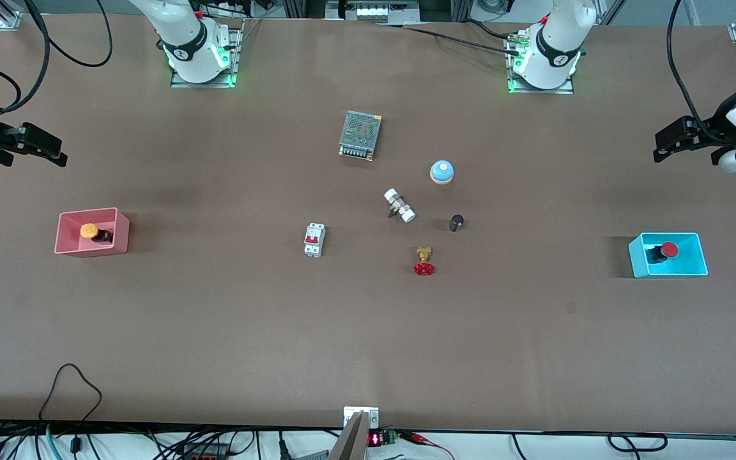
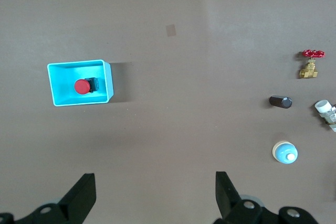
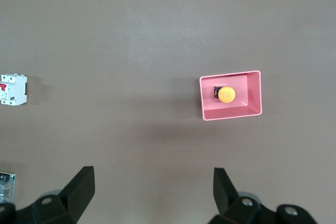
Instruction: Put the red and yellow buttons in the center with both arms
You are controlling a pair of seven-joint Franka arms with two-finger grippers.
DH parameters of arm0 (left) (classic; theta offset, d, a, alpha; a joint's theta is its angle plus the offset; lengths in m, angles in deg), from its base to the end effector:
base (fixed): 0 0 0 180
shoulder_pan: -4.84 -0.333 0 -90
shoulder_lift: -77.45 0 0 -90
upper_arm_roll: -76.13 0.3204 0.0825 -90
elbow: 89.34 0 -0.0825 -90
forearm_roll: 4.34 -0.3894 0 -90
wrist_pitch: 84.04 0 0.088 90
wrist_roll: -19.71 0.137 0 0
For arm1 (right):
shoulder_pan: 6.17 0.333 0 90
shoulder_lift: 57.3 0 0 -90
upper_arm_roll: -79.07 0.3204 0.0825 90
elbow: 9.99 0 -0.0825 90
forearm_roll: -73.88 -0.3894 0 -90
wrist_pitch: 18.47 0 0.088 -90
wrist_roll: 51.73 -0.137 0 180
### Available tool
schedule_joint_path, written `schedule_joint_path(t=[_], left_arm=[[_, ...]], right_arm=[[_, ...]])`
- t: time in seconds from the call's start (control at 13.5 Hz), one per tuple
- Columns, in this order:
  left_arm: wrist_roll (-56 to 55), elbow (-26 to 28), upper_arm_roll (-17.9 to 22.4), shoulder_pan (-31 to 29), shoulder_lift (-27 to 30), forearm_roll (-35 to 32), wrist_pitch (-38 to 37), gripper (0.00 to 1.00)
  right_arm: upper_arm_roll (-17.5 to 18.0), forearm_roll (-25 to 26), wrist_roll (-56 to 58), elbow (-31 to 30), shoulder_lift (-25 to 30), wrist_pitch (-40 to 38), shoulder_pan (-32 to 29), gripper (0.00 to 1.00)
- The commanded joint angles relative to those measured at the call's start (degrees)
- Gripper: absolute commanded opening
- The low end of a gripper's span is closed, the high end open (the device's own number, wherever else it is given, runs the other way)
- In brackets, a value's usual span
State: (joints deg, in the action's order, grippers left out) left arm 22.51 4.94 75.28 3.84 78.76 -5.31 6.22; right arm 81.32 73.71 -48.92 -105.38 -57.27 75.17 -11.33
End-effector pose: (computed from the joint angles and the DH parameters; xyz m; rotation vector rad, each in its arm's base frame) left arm 0.5497 0.0037 0.5764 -3.1238 0.0730 0.0746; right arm 0.5609 -0.0281 0.5596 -3.1368 0.0031 0.0468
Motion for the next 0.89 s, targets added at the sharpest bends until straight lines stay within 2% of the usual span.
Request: schedule_joint_path(t=[0.0, 0.81], left_arm=[[-0.1, -1.5, -0.2, -0.1, -0.2, 0.1, -1.5, 1.00], [-0.1, -1.5, 0.1, -0.2, -0.3, 0.1, -1.7, 1.00]], right_arm=[[0.1, 0.3, 0.2, -0.5, 1.4, -1.0, -0.3, 1.00], [0.0, -0.8, 0.3, 0.0, -1.3, -0.6, -0.5, 1.00]])
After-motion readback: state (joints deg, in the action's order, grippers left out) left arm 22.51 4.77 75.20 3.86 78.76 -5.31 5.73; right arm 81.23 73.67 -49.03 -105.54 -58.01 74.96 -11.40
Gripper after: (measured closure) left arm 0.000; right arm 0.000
